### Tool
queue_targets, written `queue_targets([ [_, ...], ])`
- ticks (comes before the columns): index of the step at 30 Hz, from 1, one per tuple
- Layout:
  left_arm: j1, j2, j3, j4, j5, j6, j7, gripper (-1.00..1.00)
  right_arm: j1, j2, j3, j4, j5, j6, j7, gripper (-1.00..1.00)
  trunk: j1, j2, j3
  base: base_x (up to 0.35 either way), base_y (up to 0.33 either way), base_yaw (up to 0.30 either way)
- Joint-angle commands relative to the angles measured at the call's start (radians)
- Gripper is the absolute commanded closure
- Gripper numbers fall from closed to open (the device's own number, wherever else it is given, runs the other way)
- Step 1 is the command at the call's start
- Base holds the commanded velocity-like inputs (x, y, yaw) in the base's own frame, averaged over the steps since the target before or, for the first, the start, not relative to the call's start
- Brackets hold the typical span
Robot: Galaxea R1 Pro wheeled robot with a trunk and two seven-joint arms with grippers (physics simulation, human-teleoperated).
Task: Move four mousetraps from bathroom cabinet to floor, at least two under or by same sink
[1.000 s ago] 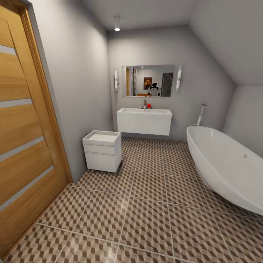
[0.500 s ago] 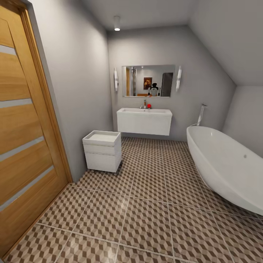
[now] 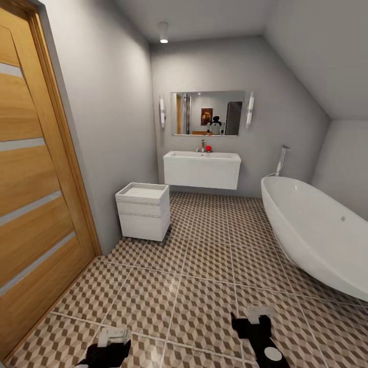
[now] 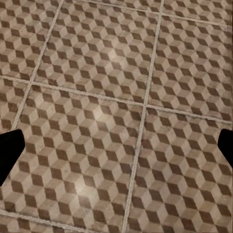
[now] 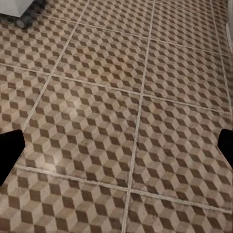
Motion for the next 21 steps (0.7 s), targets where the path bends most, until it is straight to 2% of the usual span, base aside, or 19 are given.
queue_targets([
  [1, -0.001, 0.000, 0.001, -0.023, 0.001, 0.013, 0.000, -1.00, -0.004, 0.003, 0.006, -0.006, 0.013, 0.013, -0.004, -1.00, 0.000, -0.001, -0.001, 0.000, 0.000, 0.000],
  [3, -0.001, 0.001, 0.001, -0.061, 0.000, 0.026, 0.000, -1.00, -0.010, 0.010, 0.018, -0.014, 0.019, 0.022, -0.004, -1.00, 0.000, -0.001, -0.001, 0.000, 0.000, 0.000],
  [7, -0.001, 0.004, 0.000, -0.087, -0.002, 0.034, -0.002, -1.00, -0.015, 0.014, 0.036, -0.029, 0.028, 0.027, -0.004, -1.00, 0.000, -0.001, -0.001, 0.000, 0.000, 0.000],
  [13, -0.001, 0.042, -0.001, -0.098, -0.001, 0.036, -0.006, -1.00, -0.016, 0.014, 0.057, -0.061, 0.044, 0.027, -0.001, -1.00, 0.000, -0.001, -0.001, 0.000, 0.000, 0.000],
  [21, -0.002, 0.059, -0.001, -0.105, 0.000, 0.037, -0.007, -1.00, -0.017, 0.014, 0.068, -0.075, 0.050, -0.003, -0.001, -1.00, 0.000, -0.001, -0.001, 0.000, 0.000, 0.000],
])
